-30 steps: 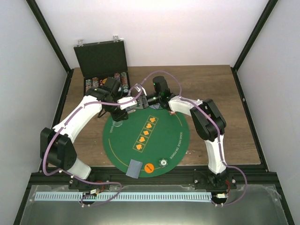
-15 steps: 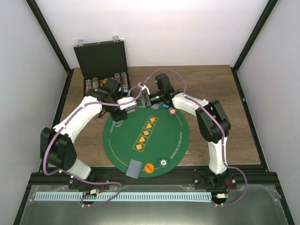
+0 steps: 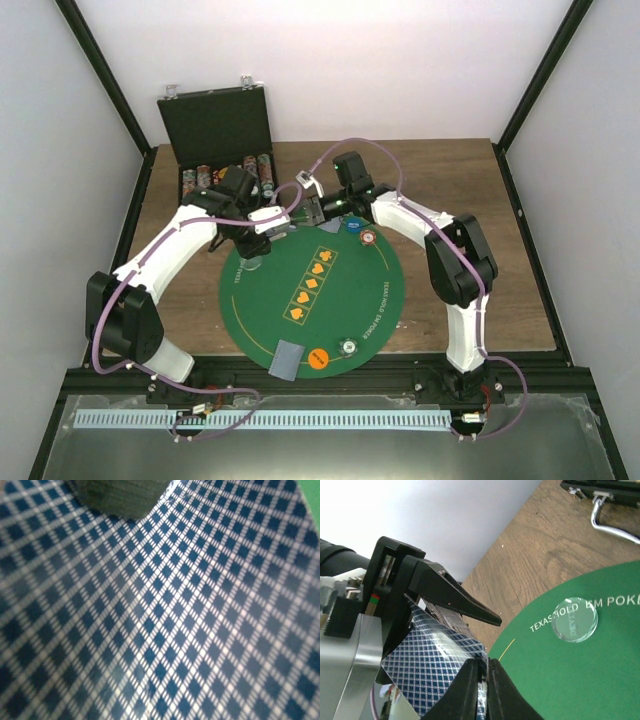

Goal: Distribute texas hold em gaming equipment

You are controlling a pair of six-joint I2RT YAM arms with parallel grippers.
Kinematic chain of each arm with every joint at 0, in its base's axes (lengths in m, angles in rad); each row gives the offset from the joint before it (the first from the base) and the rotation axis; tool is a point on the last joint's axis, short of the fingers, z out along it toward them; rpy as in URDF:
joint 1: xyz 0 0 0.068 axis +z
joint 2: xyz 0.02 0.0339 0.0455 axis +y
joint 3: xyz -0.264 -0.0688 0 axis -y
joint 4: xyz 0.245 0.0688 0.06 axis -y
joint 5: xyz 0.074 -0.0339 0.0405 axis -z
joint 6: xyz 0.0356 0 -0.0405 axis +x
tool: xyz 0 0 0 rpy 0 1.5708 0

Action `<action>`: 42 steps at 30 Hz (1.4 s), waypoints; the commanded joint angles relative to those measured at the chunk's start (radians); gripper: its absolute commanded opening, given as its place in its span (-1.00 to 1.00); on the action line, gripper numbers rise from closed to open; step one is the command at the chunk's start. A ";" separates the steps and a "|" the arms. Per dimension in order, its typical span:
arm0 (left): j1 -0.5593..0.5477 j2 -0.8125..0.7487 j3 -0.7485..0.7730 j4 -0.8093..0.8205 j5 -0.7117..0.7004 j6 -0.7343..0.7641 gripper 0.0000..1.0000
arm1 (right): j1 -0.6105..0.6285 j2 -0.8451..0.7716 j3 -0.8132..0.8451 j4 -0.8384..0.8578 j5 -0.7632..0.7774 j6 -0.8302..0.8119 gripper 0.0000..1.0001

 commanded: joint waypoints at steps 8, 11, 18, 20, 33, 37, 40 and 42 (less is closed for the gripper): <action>0.022 -0.018 -0.017 0.021 0.022 0.004 -0.07 | -0.082 -0.105 0.102 -0.296 0.103 -0.256 -0.99; 0.031 -0.020 -0.015 0.022 0.025 0.001 -0.07 | -0.118 -0.150 0.126 -0.410 0.159 -0.413 -0.99; 0.051 -0.026 -0.014 0.024 0.024 -0.009 -0.07 | -0.134 -0.187 0.176 -0.611 0.414 -0.868 -0.99; 0.057 -0.029 -0.016 0.024 0.023 -0.010 -0.07 | -0.134 -0.167 0.207 -0.674 0.460 -1.022 -0.99; 0.066 -0.034 -0.021 0.024 0.021 -0.018 -0.07 | -0.064 0.100 0.476 -0.850 0.753 -1.557 -0.99; 0.067 -0.035 -0.025 0.025 0.020 -0.018 -0.07 | -0.057 0.158 0.497 -0.807 0.805 -1.581 -0.99; 0.069 -0.037 -0.027 0.024 0.021 -0.015 -0.07 | -0.052 0.193 0.501 -0.762 0.847 -1.593 -0.99; 0.069 -0.036 -0.030 0.025 0.019 -0.015 -0.07 | -0.049 0.212 0.498 -0.726 0.860 -1.605 -0.99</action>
